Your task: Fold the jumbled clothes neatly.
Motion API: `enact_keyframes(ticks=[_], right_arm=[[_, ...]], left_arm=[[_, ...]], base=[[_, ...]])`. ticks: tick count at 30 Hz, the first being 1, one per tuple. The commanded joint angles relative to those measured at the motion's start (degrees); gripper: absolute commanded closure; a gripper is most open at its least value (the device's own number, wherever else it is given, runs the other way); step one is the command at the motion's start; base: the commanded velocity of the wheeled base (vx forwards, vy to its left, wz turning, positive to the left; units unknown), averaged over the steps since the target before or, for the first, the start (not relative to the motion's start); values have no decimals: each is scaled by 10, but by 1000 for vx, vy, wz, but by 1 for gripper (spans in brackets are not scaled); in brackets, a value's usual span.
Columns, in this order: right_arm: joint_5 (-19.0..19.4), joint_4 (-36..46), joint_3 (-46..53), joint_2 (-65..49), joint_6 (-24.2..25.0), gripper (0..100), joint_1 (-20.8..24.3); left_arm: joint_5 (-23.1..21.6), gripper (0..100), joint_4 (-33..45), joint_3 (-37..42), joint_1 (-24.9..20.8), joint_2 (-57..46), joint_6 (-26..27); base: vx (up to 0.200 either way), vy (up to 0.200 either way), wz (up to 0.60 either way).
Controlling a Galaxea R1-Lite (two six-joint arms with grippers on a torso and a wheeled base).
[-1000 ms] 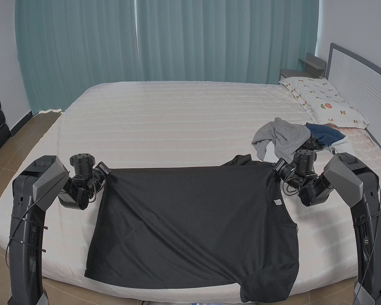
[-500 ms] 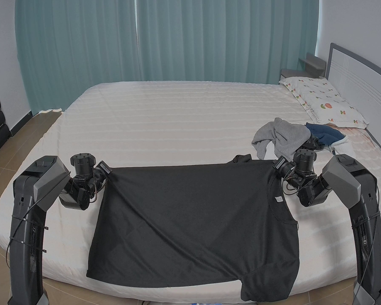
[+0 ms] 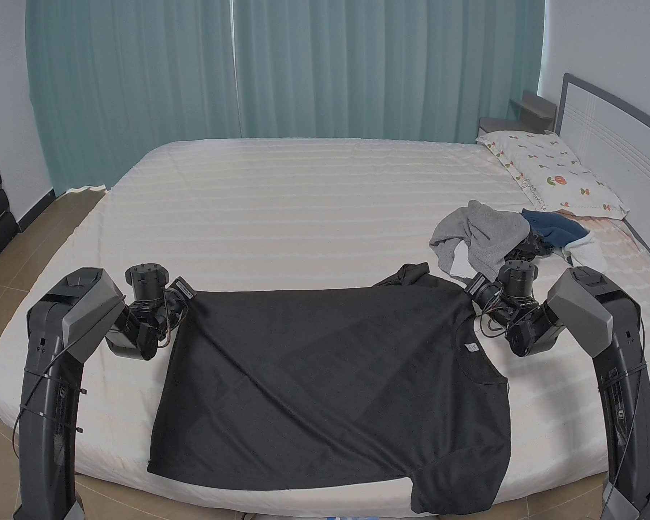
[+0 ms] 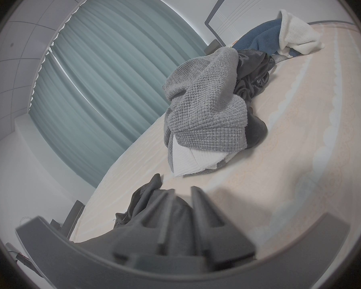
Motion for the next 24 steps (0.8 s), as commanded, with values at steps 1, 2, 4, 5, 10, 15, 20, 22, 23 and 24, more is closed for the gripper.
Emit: enact_keyframes(ticks=[1, 2, 4, 5, 10, 15, 20, 22, 23, 24], right_arm=[[2, 0, 9, -1, 0, 0, 4], [3, -4, 13, -5, 0, 0, 4], [7, -6, 23, -15, 1, 0, 3], [7, -6, 24, -17, 1, 0, 3], [9, -7, 46, -50, 7, 0, 4], [2, 4, 73, -87, 6, 0, 21], [3, 5, 133, -142, 4, 0, 23], [9, 4, 182, -174, 3, 0, 23], [9, 4, 185, -178, 3, 0, 22], [20, 4, 234, -215, 3, 0, 21]], left_arm=[[0, 0, -2, 2, 0, 1, 1], [0, 0, -2, 2, 0, 1, 0], [0, 0, -2, 4, 0, 0, 0], [0, 0, -2, 5, 0, 0, 0], [-1, 0, -3, 33, 1, -15, -4], [-10, 0, -10, 109, 6, -83, -39], [-12, 0, -14, 160, 15, -144, -49], [-25, 0, -13, 181, 16, -168, -50], [-26, 0, -13, 182, 16, -170, -50], [-40, 0, -10, 193, 14, -187, -50]], base=[[0, 0, 0], [0, 0, 0], [0, 0, 0], [0, 0, 0], [0, 0, 0], [0, 0, 0], [0, 0, 0], [0, 0, 0], [0, 0, 0], [0, 0, 0]])
